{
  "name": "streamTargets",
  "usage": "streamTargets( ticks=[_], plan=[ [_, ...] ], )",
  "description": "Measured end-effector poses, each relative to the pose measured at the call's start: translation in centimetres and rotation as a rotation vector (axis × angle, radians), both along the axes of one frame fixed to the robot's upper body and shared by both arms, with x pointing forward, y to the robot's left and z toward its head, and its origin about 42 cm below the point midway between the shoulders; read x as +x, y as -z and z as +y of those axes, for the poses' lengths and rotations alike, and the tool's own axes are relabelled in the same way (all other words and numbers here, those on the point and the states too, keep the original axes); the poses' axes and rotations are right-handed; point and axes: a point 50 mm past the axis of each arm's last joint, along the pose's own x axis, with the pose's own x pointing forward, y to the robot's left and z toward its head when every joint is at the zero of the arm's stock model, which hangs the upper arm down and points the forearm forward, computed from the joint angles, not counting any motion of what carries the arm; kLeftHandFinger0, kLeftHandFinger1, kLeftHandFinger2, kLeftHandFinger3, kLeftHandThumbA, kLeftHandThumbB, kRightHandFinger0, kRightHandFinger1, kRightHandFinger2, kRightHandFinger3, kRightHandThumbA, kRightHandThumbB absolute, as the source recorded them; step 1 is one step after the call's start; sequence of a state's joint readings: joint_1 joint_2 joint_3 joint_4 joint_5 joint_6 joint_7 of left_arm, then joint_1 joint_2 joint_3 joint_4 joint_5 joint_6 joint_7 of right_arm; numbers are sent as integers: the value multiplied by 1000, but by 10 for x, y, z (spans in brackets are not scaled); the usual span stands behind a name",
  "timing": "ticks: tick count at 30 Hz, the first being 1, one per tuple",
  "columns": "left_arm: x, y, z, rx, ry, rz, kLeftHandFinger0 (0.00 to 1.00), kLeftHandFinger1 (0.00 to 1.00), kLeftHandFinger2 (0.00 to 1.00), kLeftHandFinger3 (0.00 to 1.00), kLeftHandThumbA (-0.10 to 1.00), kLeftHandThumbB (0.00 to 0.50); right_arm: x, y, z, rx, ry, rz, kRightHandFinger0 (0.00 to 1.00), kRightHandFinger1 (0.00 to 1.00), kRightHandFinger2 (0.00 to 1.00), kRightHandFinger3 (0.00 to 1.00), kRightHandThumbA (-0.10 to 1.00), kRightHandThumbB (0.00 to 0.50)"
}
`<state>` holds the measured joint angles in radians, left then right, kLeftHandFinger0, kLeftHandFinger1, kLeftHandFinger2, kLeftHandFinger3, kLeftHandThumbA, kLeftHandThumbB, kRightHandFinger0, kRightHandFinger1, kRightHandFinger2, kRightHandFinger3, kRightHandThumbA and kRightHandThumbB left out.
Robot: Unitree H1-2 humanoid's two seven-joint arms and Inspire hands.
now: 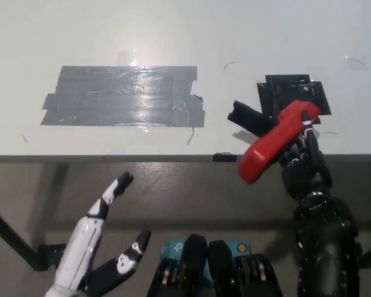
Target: The robot first picks the multimeter with right hand and then unfolds the black stand on the back of it using left hand
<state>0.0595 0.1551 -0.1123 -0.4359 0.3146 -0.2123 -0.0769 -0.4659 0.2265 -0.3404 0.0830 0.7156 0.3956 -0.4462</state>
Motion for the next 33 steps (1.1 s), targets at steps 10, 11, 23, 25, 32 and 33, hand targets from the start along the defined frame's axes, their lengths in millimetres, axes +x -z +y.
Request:
streamTargets(
  ticks=[10, 11, 23, 25, 32, 33],
  plan=[
    [13, -43, -15, -42, 27, -154, 1000, 1000, 1000, 1000, 913, 170, -23, -32, 10, 83, -103, -156, 0, 0, 340, 197, -100, 149],
    [13, -47, -16, -46, 28, -167, 1000, 1000, 1000, 1000, 930, 185, -25, -35, 11, 85, -115, -173, 0, 0, 310, 175, -100, 143],
    [0, -91, -28, -111, 46, -336, 1000, 1000, 1000, 1000, 1000, 170, -84, -65, 36, 145, -350, -352, 0, 0, 172, 138, -100, 189],
    [-2, -98, -30, -118, 52, -368, 1000, 1000, 1000, 1000, 1000, 185, -91, -69, 40, 167, -387, -372, 0, 0, 159, 110, -100, 185],
    [-1, -118, -34, -138, 74, -443, 1000, 1000, 1000, 1000, 1000, 241, -106, -85, 52, 240, -502, -445, 0, 0, 127, 94, -100, 189],
    [0, -121, -35, -143, 80, -452, 1000, 1000, 1000, 1000, 1000, 253, -109, -89, 53, 255, -525, -466, 0, 0, 99, 90, -100, 179]
  ],
)
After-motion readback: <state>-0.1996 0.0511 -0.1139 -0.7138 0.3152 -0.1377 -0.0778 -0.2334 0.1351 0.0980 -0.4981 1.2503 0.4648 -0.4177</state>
